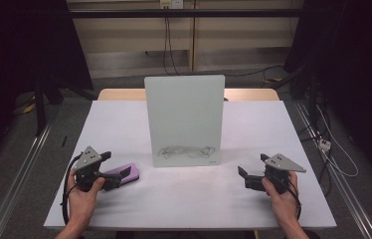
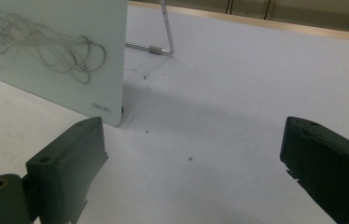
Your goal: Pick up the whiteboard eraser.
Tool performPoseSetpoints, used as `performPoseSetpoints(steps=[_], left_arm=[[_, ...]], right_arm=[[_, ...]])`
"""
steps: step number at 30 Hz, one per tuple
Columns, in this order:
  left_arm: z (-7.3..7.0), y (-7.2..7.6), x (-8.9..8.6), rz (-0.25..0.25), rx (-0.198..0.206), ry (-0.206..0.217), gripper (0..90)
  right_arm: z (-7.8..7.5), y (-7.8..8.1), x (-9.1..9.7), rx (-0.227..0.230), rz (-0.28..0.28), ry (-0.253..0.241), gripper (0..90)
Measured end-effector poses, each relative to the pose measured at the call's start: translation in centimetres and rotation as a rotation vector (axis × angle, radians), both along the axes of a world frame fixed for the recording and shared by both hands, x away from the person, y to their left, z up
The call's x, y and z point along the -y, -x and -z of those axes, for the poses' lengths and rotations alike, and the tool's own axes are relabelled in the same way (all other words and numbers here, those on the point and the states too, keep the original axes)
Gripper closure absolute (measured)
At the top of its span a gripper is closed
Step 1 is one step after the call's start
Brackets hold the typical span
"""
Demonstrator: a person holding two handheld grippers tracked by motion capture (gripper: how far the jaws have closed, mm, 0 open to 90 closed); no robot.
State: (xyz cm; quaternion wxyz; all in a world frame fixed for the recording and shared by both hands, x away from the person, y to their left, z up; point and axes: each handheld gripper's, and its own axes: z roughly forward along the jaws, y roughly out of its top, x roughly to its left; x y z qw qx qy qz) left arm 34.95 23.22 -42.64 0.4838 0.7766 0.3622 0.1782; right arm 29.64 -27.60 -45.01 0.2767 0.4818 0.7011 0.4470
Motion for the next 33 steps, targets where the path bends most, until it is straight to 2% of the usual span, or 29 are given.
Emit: performPoseSetpoints(steps=[3, 8, 10, 15, 16, 17, 18, 19, 20, 23, 24, 25, 29, 33], left_arm=[[-0.1, -0.1, 0.0, -0.001, 0.012, -0.001, 4.8], [-0.1, -0.3, -0.1, 0.012, -0.002, 0.0, 5.0], [-0.1, -0.4, -0.2, 0.016, -0.005, 0.0, 5.3], [-0.1, -0.7, -0.2, 0.007, -0.017, -0.004, 6.1], [-0.1, -0.8, -0.3, 0.013, -0.023, -0.022, 6.2], [-0.1, -0.8, -0.3, 0.013, -0.023, -0.022, 6.1], [-0.2, -1.0, -0.4, 0.024, -0.041, -0.021, 6.3], [-0.2, -1.0, -0.4, 0.024, -0.041, -0.021, 6.4], [-0.3, -1.1, -0.5, 0.023, -0.08, -0.014, 6.5], [-0.3, -1.2, -0.5, 0.043, -0.09, -0.004, 7.1], [-0.4, -1.3, -0.4, 0.053, -0.101, -0.021, 6.9], [-0.4, -1.4, -0.3, 0.06, -0.111, -0.02, 6.7], [-0.6, -1.5, -0.1, 0.074, -0.096, -0.085, 7.0], [-0.6, -1.5, -0.1, 0.091, -0.106, -0.106, 6.9]], right_arm=[[0.1, -0.1, 0.1, -0.006, -0.001, -0.002, 6.9], [0.1, -0.1, 0.1, -0.01, -0.006, -0.009, 7.0], [0.2, -0.2, 0.1, -0.008, 0.001, 0.004, 7.2], [0.3, -0.2, 0.0, -0.013, -0.004, -0.003, 7.3], [0.3, -0.2, 0.0, -0.014, -0.006, -0.004, 7.3], [0.3, -0.2, 0.0, -0.014, -0.006, -0.004, 7.3], [0.3, -0.2, 0.0, -0.015, -0.01, -0.002, 7.2], [0.3, -0.2, -0.1, -0.015, -0.01, 0.0, 7.2], [0.3, -0.2, -0.1, -0.016, -0.01, -0.001, 7.2], [0.3, -0.2, -0.2, -0.015, -0.014, 0.0, 7.1], [0.3, -0.2, -0.2, -0.014, -0.016, 0.002, 7.1], [0.3, -0.2, -0.2, -0.018, -0.016, -0.001, 7.1], [0.3, -0.3, -0.2, -0.018, -0.018, -0.002, 7.1], [0.3, -0.3, -0.3, -0.018, -0.017, -0.004, 7.2]])
